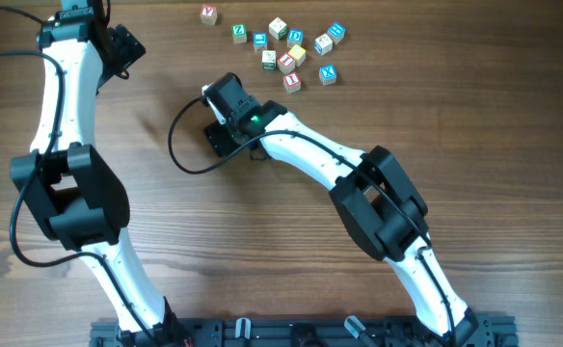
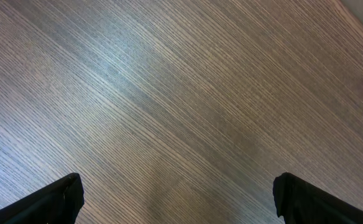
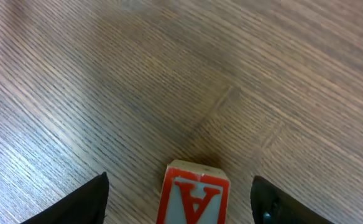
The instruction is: Form a circle
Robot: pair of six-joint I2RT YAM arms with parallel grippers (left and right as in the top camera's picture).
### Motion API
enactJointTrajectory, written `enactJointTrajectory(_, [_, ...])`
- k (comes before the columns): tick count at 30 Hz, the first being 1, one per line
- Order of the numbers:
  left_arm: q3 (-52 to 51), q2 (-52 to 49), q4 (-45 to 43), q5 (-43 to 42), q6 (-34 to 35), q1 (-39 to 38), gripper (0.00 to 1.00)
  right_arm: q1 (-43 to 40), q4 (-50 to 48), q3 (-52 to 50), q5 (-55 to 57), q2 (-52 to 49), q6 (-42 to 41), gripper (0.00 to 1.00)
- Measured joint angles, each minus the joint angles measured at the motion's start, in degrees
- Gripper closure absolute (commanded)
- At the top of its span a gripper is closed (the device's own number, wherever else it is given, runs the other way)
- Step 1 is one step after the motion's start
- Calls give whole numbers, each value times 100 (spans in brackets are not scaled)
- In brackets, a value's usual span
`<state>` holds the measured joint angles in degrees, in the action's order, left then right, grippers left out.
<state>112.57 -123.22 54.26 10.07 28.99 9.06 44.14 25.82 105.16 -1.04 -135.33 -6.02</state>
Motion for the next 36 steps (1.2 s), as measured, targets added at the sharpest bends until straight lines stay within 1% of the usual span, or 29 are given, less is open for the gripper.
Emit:
enactJointTrajectory(3, [0,0,0,0,0,0,0,0,-24,0,24,0,61,42])
enactJointTrajectory(7, [0,0,0,0,0,0,0,2,-42,0,48,0,122,50])
enactJointTrajectory(10, [0,0,0,0,0,0,0,0,-39,0,66,0,118,54])
enactJointTrajectory(12, [0,0,0,0,0,0,0,2,-20,0,66,0,122,62])
enactJointTrajectory(13, [0,0,0,0,0,0,0,2,-4,0,68,0,127,62])
enactJointTrajectory(20, [0,0,0,0,0,0,0,0,177,0,68,11,138,63])
enactJointTrajectory(24, [0,0,0,0,0,0,0,0,509,0,72,225,188,64])
enactJointTrajectory(25, [0,0,0,0,0,0,0,0,608,0,72,317,205,62])
enactJointTrajectory(26, [0,0,0,0,0,0,0,0,726,0,83,415,225,51])
enactJointTrajectory(28, [0,0,0,0,0,0,0,0,785,0,85,577,293,43])
enactJointTrajectory(29, [0,0,0,0,0,0,0,-7,776,0,85,605,308,40])
enactJointTrajectory(31, [0,0,0,0,0,0,0,-9,713,0,85,614,330,35])
enactJointTrajectory(36, [0,0,0,0,0,0,0,-9,203,-31,87,614,356,35])
